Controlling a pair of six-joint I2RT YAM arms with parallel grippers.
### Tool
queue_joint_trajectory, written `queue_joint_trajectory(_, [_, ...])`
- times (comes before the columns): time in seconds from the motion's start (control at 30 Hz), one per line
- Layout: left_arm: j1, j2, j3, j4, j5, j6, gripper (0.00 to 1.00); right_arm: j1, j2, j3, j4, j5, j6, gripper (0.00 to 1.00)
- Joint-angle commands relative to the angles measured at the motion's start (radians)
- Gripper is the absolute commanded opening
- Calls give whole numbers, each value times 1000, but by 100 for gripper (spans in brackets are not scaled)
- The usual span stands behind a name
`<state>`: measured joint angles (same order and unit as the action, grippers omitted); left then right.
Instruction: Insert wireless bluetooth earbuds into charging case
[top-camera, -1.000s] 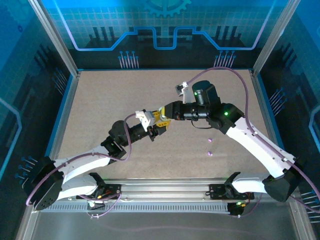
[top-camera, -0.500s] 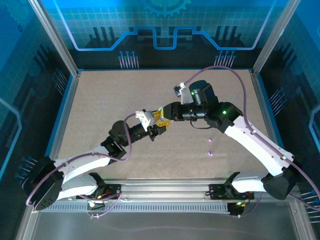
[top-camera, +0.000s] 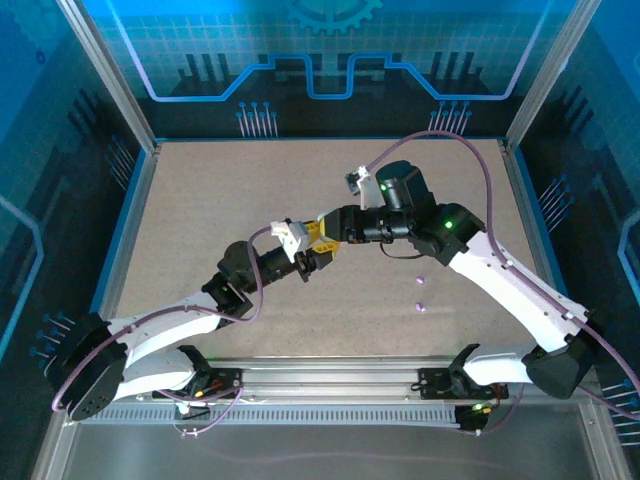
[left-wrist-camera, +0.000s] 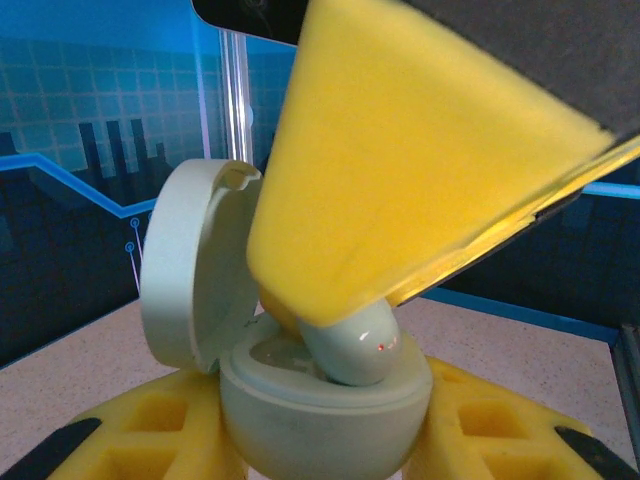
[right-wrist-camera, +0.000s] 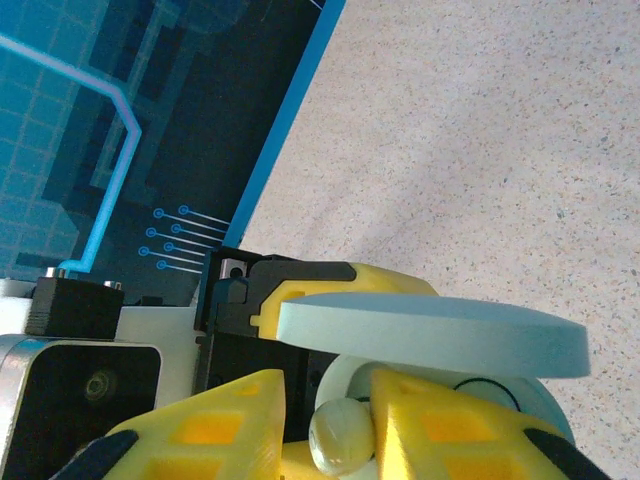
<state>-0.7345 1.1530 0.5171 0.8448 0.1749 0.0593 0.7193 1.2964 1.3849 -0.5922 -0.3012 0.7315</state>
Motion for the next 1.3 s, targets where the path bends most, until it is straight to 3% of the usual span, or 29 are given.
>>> queue_joint_trajectory(0.0, [-7,-17,6,57,-10,11,26,13,-7,31,-31,21,-15,31])
queue_joint_trajectory(1.1, [-7,-12,0,57,7,7,26,14,-120,-2,31,62,-55,38])
queue_joint_trajectory(1.27, [-7,-25,-7,53,32,11,26,14,-197,-62,80,161,-51,39])
